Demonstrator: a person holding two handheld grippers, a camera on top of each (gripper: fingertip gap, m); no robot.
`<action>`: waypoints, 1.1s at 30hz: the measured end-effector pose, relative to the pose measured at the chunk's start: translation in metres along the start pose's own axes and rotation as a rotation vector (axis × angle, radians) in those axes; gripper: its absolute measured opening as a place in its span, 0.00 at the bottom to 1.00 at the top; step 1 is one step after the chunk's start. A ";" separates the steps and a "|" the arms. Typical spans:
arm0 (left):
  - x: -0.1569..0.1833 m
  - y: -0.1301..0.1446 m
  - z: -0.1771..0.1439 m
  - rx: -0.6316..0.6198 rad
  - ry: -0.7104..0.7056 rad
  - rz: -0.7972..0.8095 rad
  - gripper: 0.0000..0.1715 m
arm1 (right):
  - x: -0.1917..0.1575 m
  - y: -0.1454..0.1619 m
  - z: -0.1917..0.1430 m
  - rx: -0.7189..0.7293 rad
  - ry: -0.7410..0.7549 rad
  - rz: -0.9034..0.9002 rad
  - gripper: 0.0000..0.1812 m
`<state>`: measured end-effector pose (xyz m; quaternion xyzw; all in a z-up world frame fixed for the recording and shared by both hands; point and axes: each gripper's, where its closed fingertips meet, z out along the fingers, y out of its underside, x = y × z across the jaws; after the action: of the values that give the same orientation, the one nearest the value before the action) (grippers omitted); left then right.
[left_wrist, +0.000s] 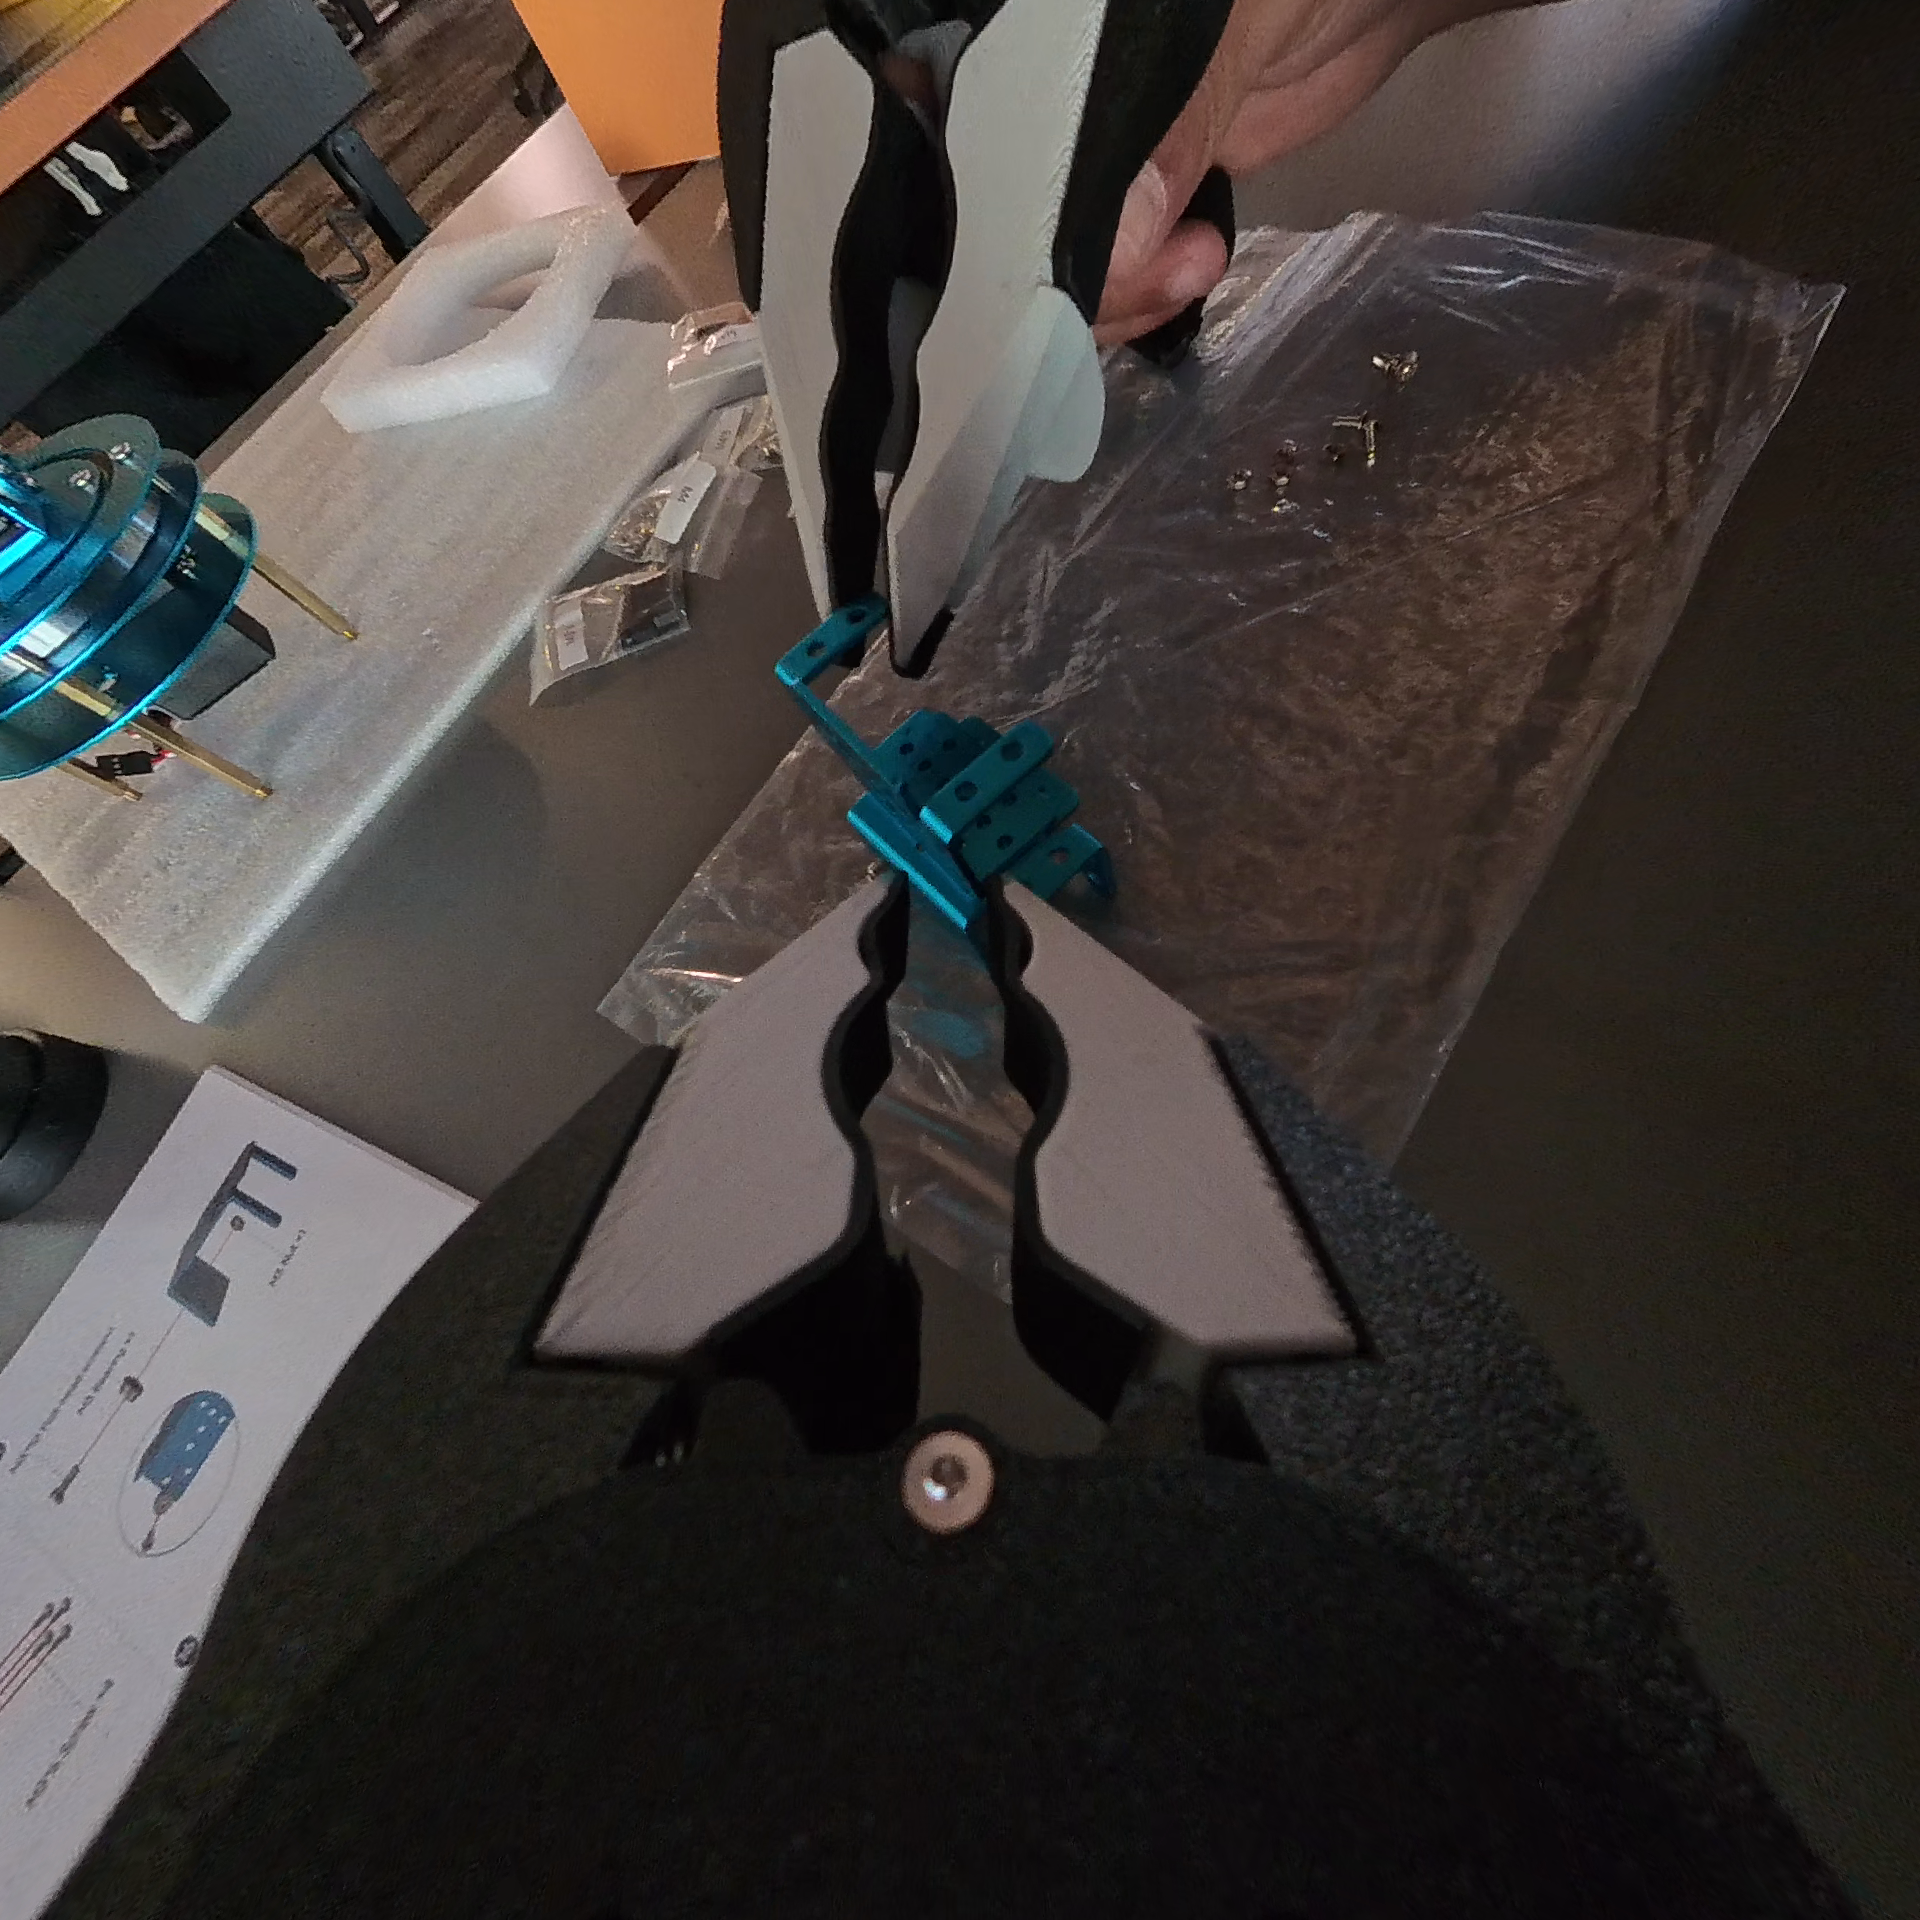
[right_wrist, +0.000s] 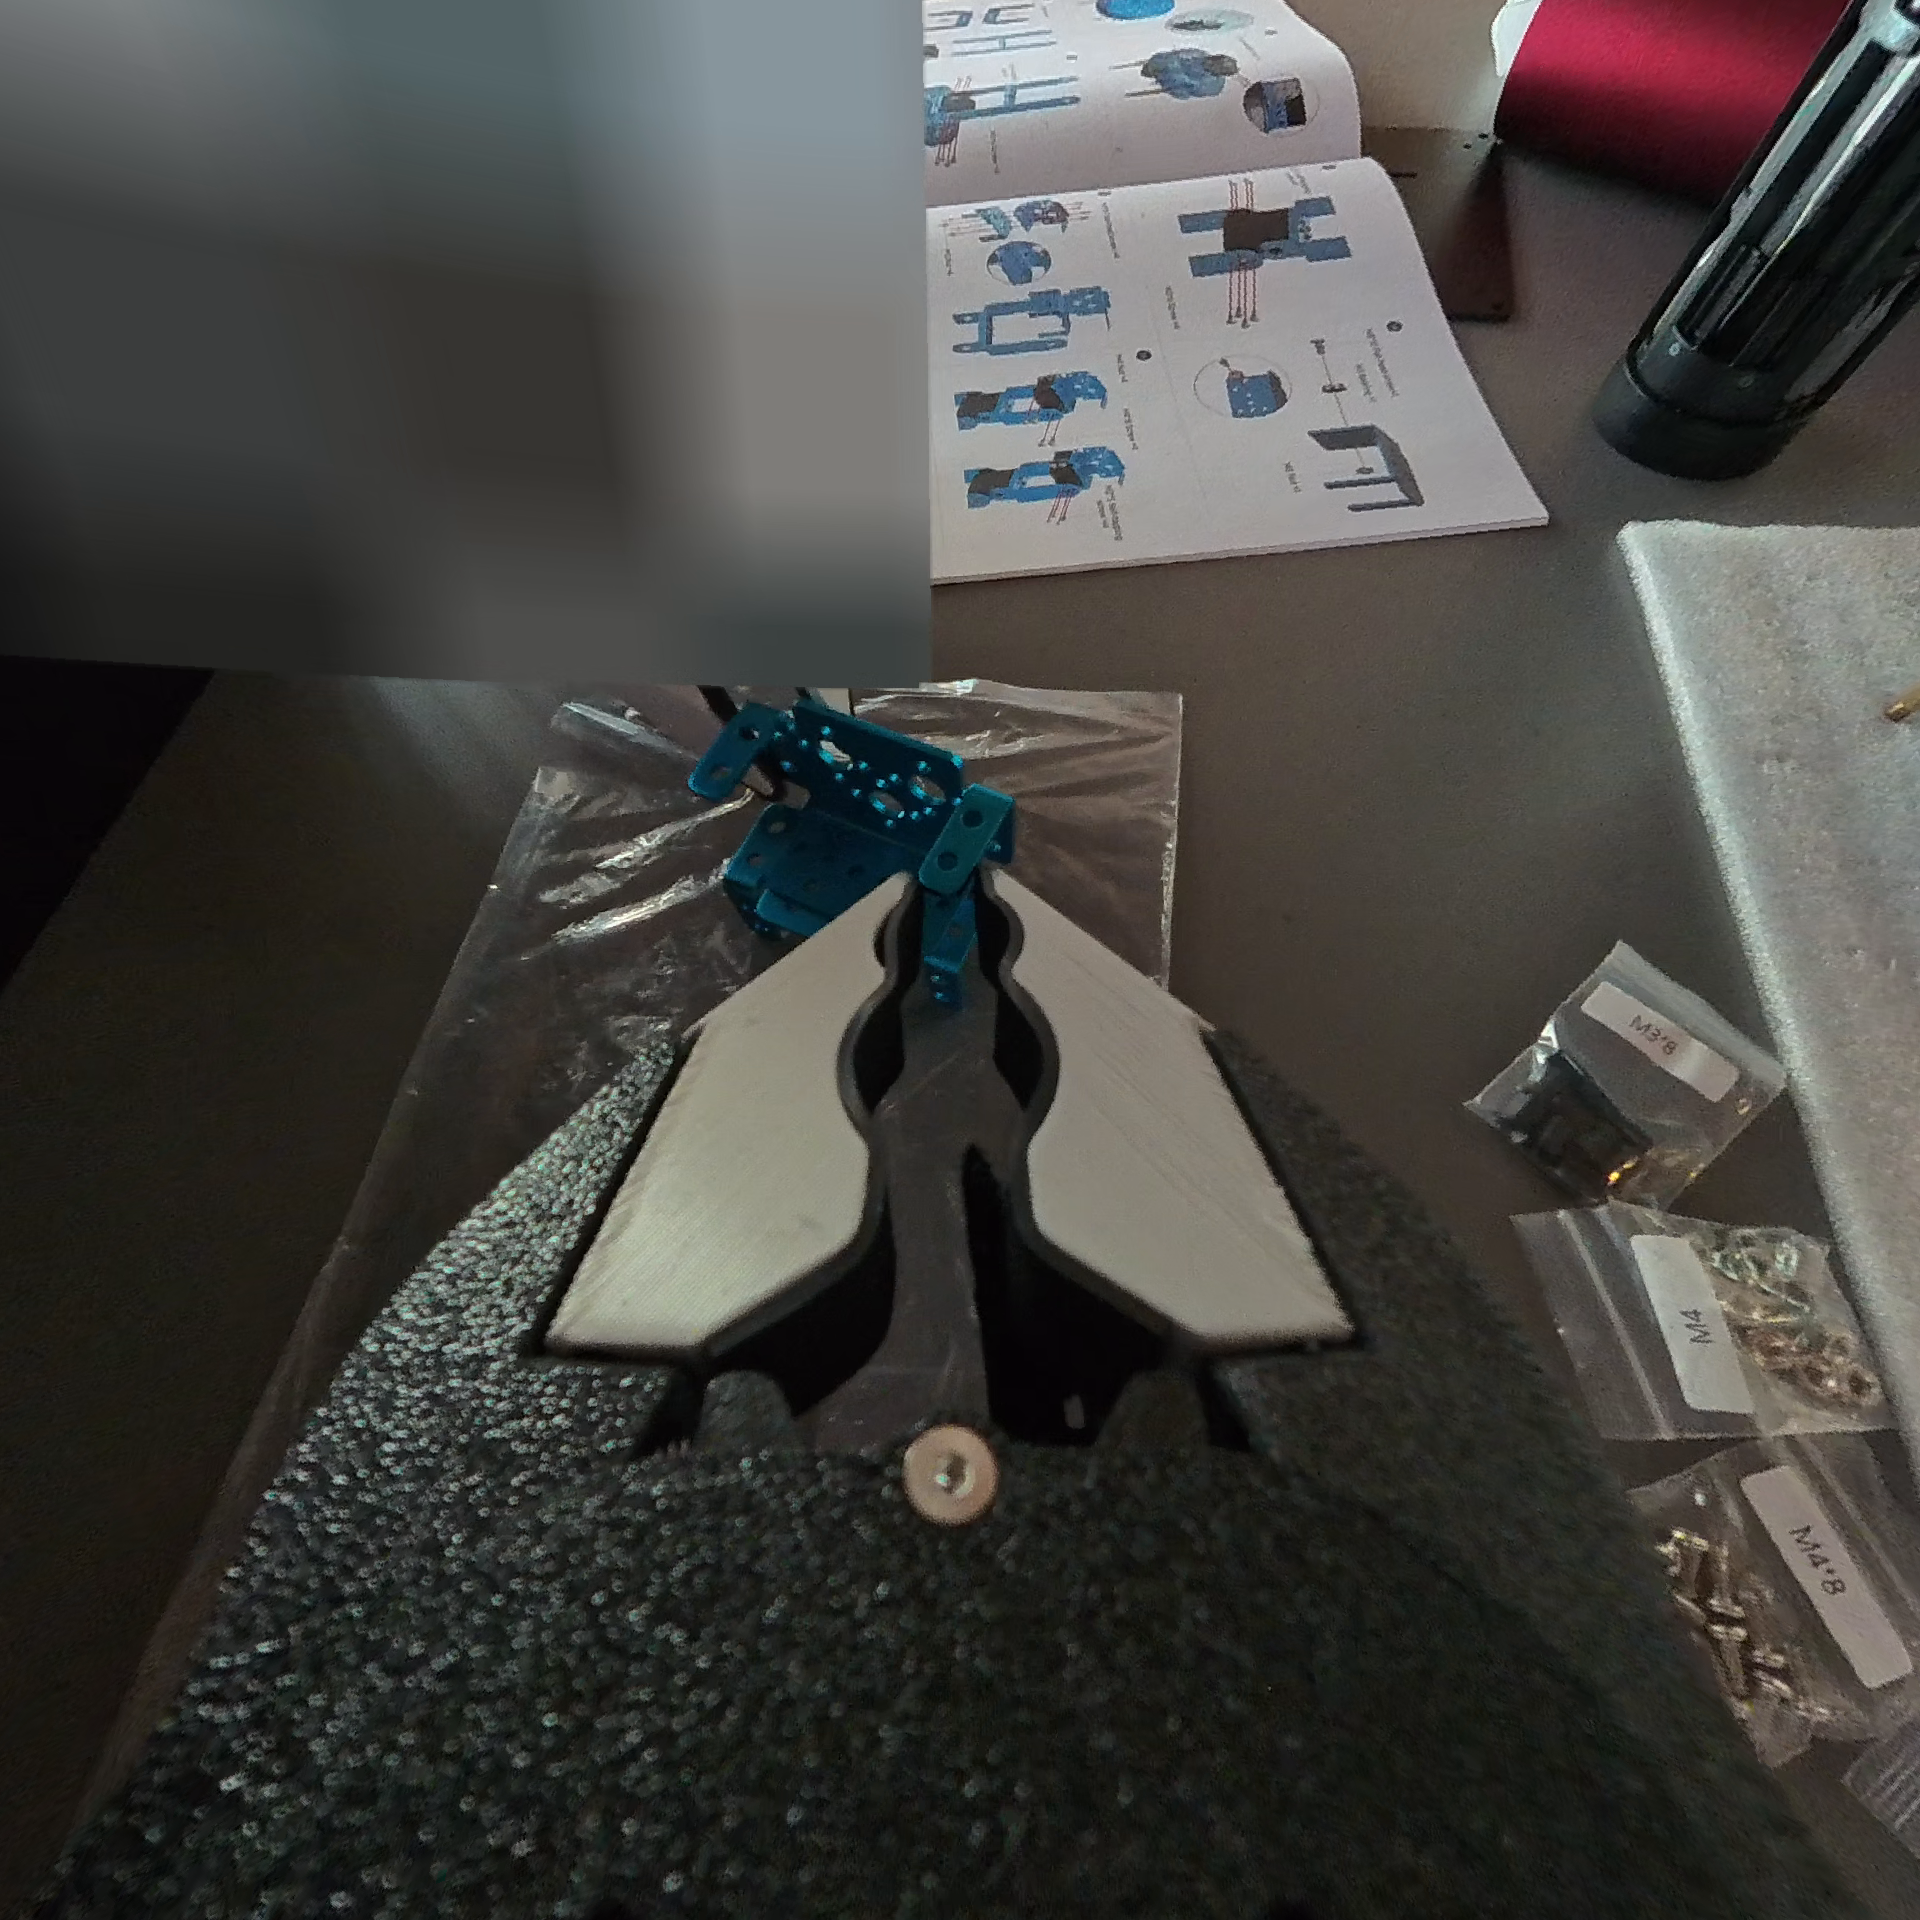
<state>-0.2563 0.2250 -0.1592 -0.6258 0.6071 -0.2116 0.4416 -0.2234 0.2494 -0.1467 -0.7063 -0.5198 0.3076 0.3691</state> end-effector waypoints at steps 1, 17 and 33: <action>0.000 0.000 0.000 -0.001 0.000 0.001 0.08 | 0.000 0.000 0.000 -0.001 0.003 -0.003 0.05; -0.009 0.002 0.005 -0.026 -0.057 0.008 0.08 | 0.009 0.002 -0.002 -0.007 0.039 -0.009 0.02; -0.001 -0.007 0.003 0.023 -0.015 -0.011 0.06 | -0.001 0.002 0.002 -0.020 0.003 0.002 0.06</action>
<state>-0.2501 0.2259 -0.1544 -0.6258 0.5978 -0.2163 0.4520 -0.2248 0.2483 -0.1492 -0.7108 -0.5217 0.3016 0.3627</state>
